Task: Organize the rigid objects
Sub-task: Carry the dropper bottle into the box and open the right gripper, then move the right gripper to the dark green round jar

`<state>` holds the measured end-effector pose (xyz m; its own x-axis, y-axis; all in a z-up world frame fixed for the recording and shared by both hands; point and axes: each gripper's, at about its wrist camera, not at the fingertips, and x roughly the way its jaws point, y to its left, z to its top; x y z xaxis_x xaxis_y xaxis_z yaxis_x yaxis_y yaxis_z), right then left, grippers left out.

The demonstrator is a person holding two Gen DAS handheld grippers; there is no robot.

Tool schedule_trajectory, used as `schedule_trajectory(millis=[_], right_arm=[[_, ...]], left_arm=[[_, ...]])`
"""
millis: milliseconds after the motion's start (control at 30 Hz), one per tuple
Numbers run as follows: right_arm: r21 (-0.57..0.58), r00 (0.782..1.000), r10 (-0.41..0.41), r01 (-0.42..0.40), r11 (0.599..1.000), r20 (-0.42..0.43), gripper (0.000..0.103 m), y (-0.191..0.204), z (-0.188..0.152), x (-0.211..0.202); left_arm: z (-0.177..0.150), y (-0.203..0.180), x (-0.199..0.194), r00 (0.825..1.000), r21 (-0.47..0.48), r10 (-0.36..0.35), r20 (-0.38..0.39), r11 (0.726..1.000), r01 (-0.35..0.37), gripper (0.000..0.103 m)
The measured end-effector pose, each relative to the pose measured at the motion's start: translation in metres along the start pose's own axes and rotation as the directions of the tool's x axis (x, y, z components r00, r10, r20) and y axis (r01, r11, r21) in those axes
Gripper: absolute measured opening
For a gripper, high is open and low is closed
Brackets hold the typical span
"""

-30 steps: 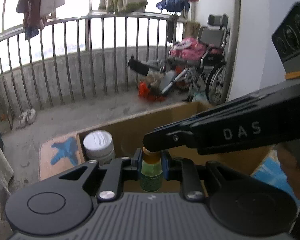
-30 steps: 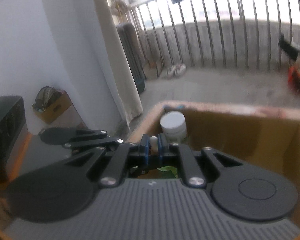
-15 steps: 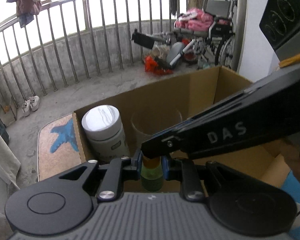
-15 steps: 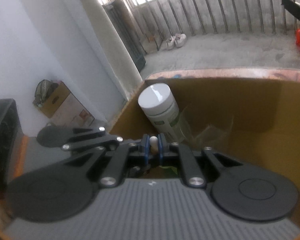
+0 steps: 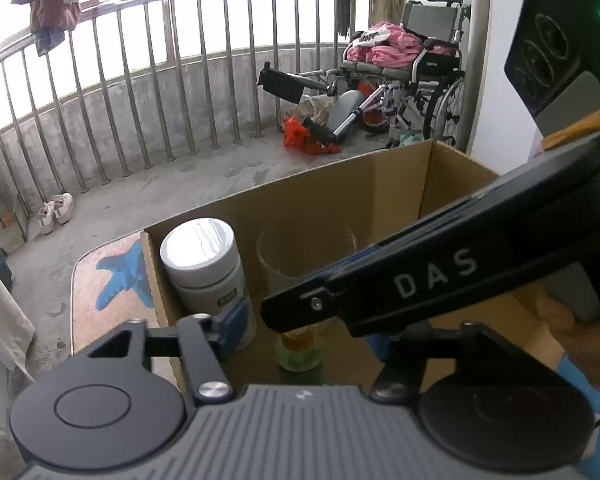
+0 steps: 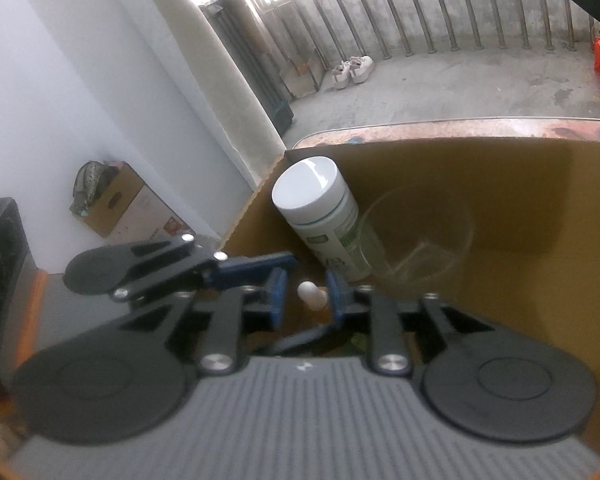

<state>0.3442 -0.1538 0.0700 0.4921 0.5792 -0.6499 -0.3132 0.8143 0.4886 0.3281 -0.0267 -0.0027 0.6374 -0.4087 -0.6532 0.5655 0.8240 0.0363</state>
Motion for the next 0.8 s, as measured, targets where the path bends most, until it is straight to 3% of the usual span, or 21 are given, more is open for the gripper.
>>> schedule_trajectory(millis=[167,267,467,600,800], right_arm=[[0.0,0.999,0.009,-0.009,1.0,0.051,0.045,0.006,0.003,-0.02],[-0.002,0.995,0.005,-0.004,1.0,0.096,0.046,0.013,0.004,-0.045],[-0.012,0.976,0.012,-0.01,1.0,0.216,0.058,0.033,-0.012,-0.133],[-0.026,0.954,0.0,0.008,1.0,0.3,0.073,0.046,-0.043,-0.199],[0.004,0.933,-0.022,0.022,1.0,0.36,0.079,0.054,-0.114,-0.259]], left_arm=[[0.004,-0.004,-0.022,0.999,-0.02,-0.011,0.033,1.0,0.012,0.081],[0.003,-0.008,-0.046,0.997,-0.029,-0.023,0.071,0.999,0.025,0.088],[-0.013,-0.024,-0.121,0.983,-0.073,-0.067,0.171,0.994,0.08,0.094],[-0.034,-0.035,-0.166,0.973,-0.093,-0.092,0.214,0.989,0.114,0.095],[-0.082,-0.058,-0.192,0.968,-0.169,-0.102,0.229,0.975,0.143,0.096]])
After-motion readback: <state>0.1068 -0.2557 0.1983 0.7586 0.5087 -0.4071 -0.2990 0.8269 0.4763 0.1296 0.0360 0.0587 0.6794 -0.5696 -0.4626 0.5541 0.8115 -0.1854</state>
